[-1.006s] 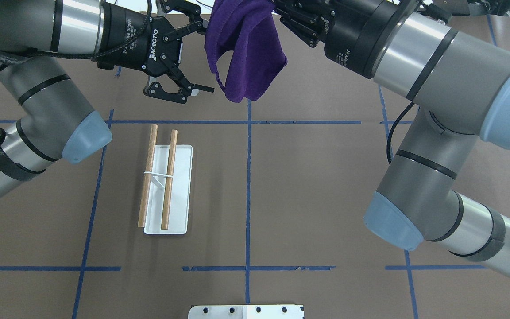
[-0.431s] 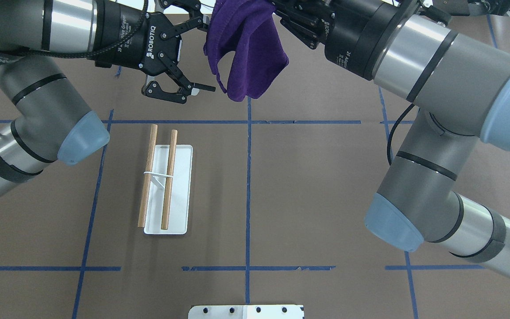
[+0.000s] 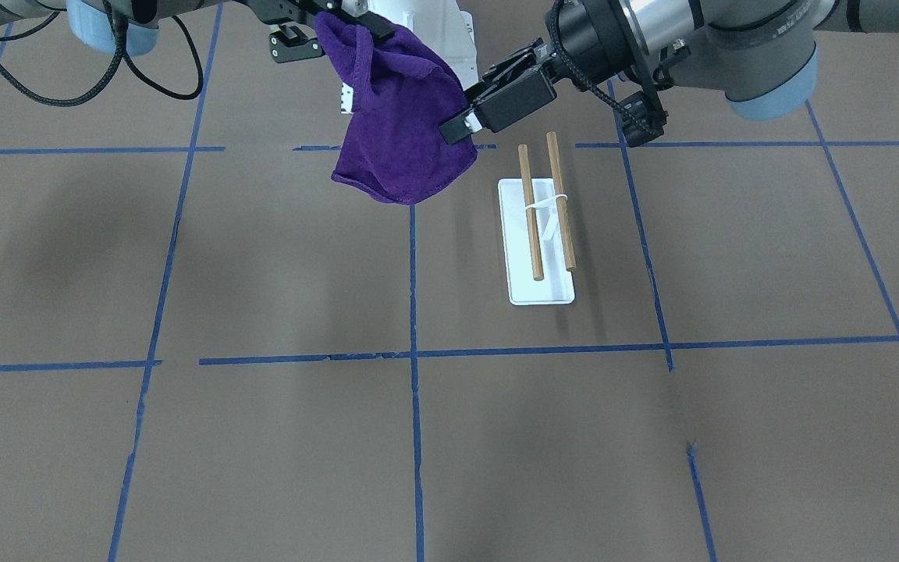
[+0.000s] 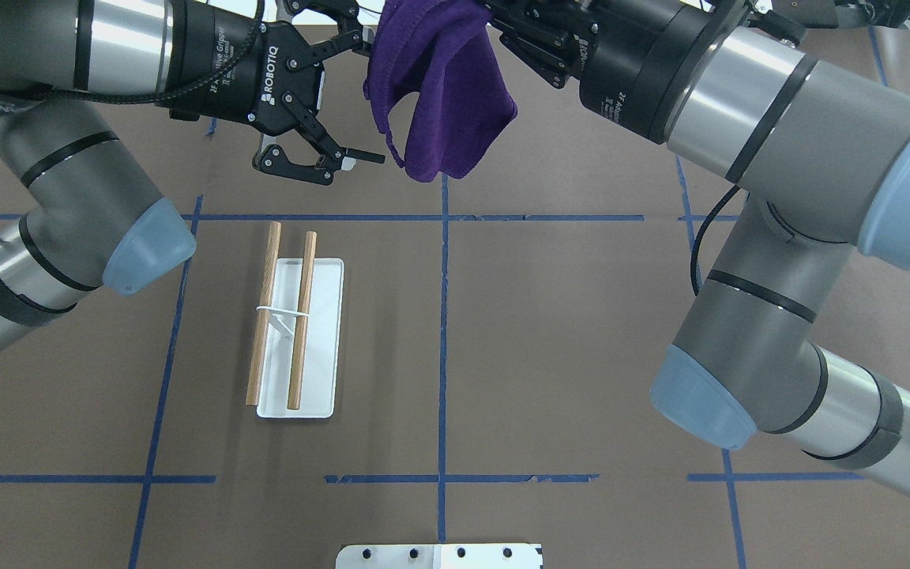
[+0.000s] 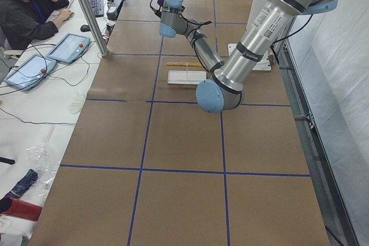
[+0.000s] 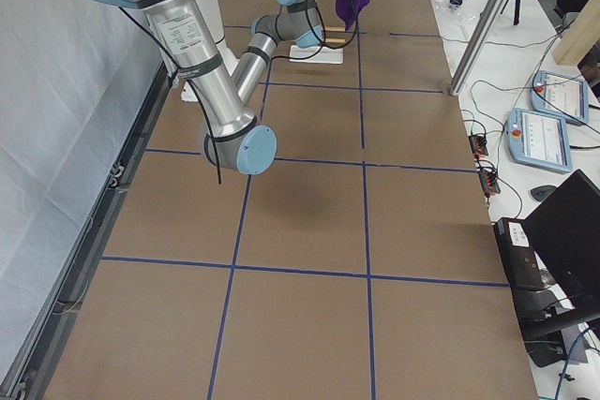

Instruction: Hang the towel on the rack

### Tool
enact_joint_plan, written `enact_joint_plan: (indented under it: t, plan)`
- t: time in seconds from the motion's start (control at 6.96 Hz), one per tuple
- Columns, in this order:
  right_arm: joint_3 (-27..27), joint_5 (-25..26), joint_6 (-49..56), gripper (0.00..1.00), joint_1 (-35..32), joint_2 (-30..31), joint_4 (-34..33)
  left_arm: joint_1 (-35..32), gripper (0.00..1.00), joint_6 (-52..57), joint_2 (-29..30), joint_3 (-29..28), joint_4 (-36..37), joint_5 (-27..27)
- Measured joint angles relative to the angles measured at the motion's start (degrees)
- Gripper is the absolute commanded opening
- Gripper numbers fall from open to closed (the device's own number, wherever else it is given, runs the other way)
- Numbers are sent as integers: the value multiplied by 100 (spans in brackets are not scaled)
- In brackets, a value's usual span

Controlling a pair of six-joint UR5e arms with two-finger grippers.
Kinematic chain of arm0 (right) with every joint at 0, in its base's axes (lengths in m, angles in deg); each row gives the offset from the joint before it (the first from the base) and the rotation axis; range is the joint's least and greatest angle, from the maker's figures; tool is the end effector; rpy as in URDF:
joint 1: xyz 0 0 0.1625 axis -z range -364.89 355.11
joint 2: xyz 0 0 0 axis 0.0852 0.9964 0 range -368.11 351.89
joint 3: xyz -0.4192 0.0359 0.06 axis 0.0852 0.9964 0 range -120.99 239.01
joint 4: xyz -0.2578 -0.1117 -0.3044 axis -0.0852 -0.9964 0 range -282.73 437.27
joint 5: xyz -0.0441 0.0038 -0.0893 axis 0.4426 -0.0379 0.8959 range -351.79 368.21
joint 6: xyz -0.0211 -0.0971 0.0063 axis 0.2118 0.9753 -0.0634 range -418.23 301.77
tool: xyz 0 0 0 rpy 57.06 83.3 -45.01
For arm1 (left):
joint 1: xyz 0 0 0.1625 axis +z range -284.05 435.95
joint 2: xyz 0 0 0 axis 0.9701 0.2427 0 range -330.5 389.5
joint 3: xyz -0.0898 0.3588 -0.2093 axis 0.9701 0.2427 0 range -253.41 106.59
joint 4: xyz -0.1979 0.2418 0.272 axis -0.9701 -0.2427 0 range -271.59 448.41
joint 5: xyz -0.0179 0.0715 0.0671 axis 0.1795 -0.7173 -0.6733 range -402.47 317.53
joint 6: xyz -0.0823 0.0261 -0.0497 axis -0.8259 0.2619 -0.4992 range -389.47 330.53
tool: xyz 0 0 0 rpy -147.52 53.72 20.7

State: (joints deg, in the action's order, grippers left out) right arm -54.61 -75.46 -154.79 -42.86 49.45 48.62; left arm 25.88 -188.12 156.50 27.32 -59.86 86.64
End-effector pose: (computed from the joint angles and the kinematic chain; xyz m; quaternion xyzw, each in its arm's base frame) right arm -0.2967 -0.4144 0.0617 0.2586 -0.8136 0.2402 0.4621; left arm 0.3095 -0.4796 0.0945 -0.3202 0.7102 -0.3517 0.5190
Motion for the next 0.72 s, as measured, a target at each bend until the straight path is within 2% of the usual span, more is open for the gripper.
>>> enact_joint_plan:
  t: [0.14, 0.29, 0.72]
  plan:
    - [-1, 0, -2, 0, 0, 0, 0, 0, 19, 8, 0, 3, -4, 0]
    - [-1, 0, -3, 0, 1, 0, 0, -2, 3, 27, -6, 6, -76, 0]
    - [7, -6, 5, 0, 0, 20, 0, -37, 0, 26, -36, 12, -288, 2]
